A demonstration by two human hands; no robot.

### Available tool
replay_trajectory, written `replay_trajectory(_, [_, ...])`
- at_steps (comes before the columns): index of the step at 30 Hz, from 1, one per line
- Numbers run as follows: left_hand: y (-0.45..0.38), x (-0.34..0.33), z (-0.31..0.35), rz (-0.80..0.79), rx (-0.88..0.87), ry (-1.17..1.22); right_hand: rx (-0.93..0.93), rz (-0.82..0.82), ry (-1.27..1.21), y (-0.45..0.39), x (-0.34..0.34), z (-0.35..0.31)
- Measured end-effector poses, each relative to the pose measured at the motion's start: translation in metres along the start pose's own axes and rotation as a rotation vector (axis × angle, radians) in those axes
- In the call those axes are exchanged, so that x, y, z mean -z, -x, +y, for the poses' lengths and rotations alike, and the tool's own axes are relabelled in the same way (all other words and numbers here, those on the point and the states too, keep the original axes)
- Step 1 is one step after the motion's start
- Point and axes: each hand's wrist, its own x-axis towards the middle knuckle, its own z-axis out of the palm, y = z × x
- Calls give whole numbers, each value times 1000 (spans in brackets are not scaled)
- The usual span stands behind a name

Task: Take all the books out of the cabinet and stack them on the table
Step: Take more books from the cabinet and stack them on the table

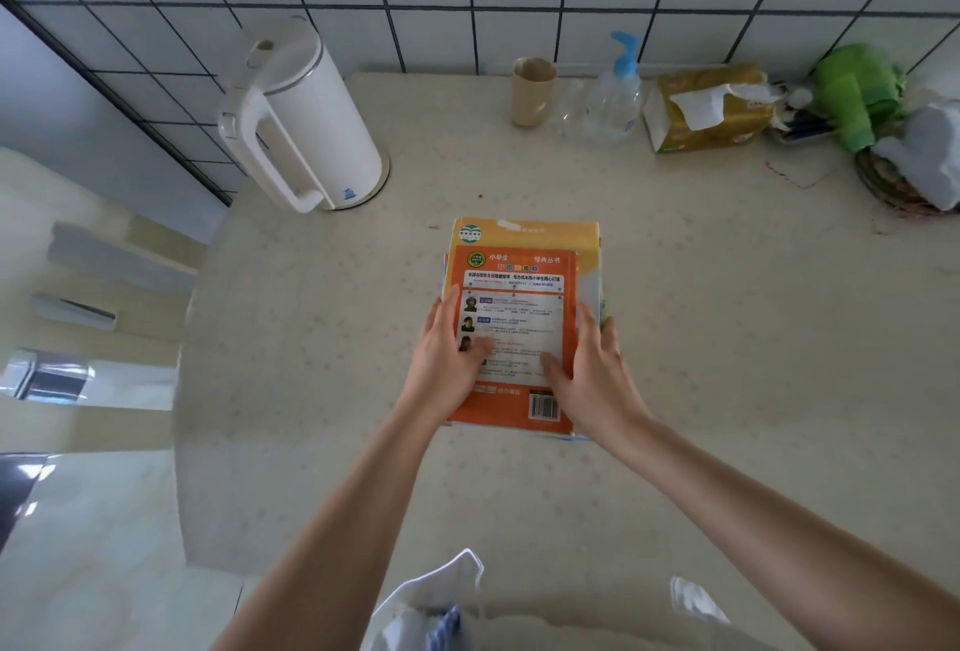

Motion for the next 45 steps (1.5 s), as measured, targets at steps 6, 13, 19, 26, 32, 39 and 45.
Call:
replay_trajectory(6, [15, -2, -3, 37, -53, -187, 45, 69, 9, 27, 15, 8])
replay_trajectory(13, [49, -11, 14, 104, -319, -222, 24, 147, -18, 73, 19, 14])
replay_trajectory(19, [80, -32, 6, -74, -485, -180, -123, 325, -68, 128, 4, 48])
replay_trajectory(26, [126, -67, -5, -315, -631, -204, -308, 466, -125, 220, -26, 89])
replay_trajectory(32, [186, -104, -6, -591, -792, -289, -519, 706, -223, 316, -63, 117])
replay_trajectory(39, [285, -148, -19, -827, -996, -355, -732, 882, -306, 436, -106, 139])
replay_trajectory(45, [413, -178, -55, -1098, -1128, -427, -935, 995, -391, 568, -158, 160])
